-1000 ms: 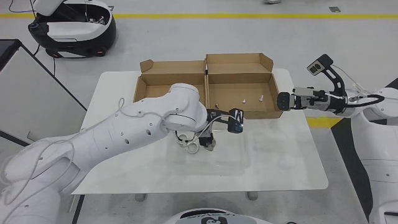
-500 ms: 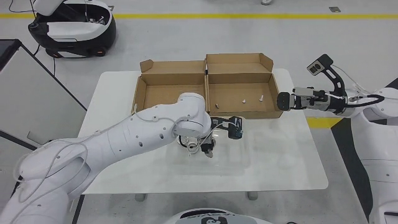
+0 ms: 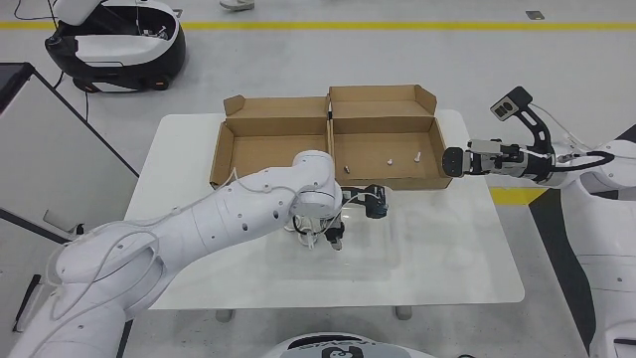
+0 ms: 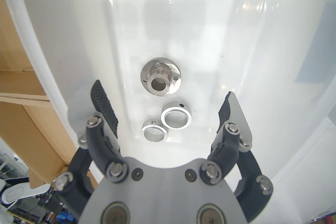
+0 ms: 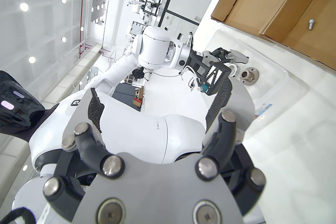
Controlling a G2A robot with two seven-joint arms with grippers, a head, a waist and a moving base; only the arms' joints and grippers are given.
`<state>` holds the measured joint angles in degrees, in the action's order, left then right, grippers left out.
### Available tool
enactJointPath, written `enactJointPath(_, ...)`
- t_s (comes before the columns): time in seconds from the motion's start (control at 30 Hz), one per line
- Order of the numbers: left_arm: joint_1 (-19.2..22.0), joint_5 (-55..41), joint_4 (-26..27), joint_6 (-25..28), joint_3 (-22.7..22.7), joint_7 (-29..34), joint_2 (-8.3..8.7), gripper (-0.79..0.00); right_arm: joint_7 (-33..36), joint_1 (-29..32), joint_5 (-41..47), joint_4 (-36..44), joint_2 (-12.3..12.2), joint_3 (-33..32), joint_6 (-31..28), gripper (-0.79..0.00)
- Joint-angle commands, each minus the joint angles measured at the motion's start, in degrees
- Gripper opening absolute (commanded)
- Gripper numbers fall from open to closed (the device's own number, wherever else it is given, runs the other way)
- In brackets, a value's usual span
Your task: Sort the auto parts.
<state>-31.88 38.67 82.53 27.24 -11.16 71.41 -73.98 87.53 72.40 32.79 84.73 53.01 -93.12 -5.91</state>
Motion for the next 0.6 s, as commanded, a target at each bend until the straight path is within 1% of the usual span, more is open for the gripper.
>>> enactJointPath(0.0,-0.06,0.12,-1.1,0.27,0.14,-0.13,-0.45,0.0,0.0,0.0,0.0,0.0,0.0,0.0,0.0,0.0)
enactJointPath(0.17,-0.49,0.32,-3.31,1.04,0.53,-0.08,-1.46,0.0,0.0,0.0,0.0,0.0,0.0,0.0,0.0,0.0)
enactJointPath(0.3,-0.7,0.42,-4.64,1.47,0.28,-0.48,-1.93,0.0,0.0,0.0,0.0,0.0,0.0,0.0,0.0,0.0)
enactJointPath(0.57,-0.57,1.18,-4.76,1.07,-0.02,-1.07,-1.96,0.0,0.0,0.0,0.0,0.0,0.0,0.0,0.0,0.0)
